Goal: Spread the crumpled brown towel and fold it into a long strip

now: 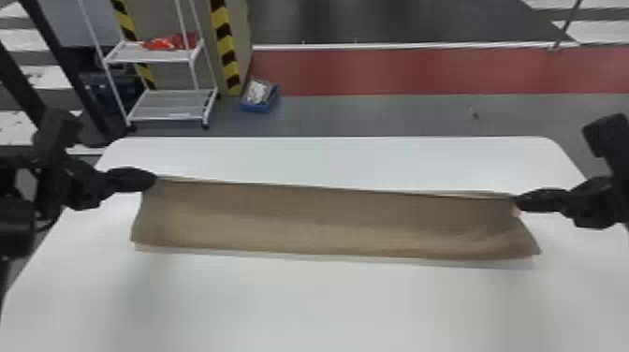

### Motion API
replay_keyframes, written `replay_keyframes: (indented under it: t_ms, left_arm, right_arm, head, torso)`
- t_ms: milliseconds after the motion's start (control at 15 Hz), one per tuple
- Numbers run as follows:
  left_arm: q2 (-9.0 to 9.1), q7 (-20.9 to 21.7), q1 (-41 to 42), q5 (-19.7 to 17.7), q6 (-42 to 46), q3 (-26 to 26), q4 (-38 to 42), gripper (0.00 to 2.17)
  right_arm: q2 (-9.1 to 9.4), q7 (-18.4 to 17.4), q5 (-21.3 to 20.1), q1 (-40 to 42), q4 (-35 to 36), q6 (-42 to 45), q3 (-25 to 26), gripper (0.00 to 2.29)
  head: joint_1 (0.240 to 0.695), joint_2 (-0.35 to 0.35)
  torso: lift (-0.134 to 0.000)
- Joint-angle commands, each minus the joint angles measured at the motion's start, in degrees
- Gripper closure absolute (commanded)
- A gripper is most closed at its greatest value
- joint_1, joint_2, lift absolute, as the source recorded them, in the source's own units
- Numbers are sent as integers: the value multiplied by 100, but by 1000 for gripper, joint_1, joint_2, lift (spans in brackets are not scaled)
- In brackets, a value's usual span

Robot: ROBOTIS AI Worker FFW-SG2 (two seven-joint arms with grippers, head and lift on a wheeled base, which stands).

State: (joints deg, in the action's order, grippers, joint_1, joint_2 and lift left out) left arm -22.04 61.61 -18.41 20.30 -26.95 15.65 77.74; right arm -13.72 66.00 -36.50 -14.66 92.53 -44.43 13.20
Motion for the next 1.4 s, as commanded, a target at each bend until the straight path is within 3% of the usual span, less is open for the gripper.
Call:
replay_keyframes:
  t_ms: [0,1067,1133,1200,1267,1333]
  left_arm:
    - [-19,-17,-13,0,27,-18,-31,1075]
    - [-213,71,4,44,150,-53,-101,1075]
    - [-213,80,13,44,185,-62,-110,1075]
    - [-213,88,22,44,185,-62,-110,1075]
    - [-213,88,31,44,202,-62,-101,1075]
    - [-213,97,39,44,220,-62,-101,1075]
  right_arm:
    - [-8,-8,-42,-55,-77,17,-37,2256]
    - [-69,9,-683,-310,-464,70,-424,2250]
    - [-25,-17,-710,-310,-481,52,-424,2135]
    - [1,-88,-710,-310,-481,35,-424,1929]
    - [28,-158,-710,-310,-481,17,-424,1571]
    - [36,-219,-683,-310,-481,0,-415,1426]
  head:
    - [695,42]
    - [695,51]
    - [695,50]
    - [695,50]
    - [695,49]
    - [695,49]
  torso:
    - [-125]
    - [-125]
    - [-125]
    - [-125]
    - [-125]
    - [-125]
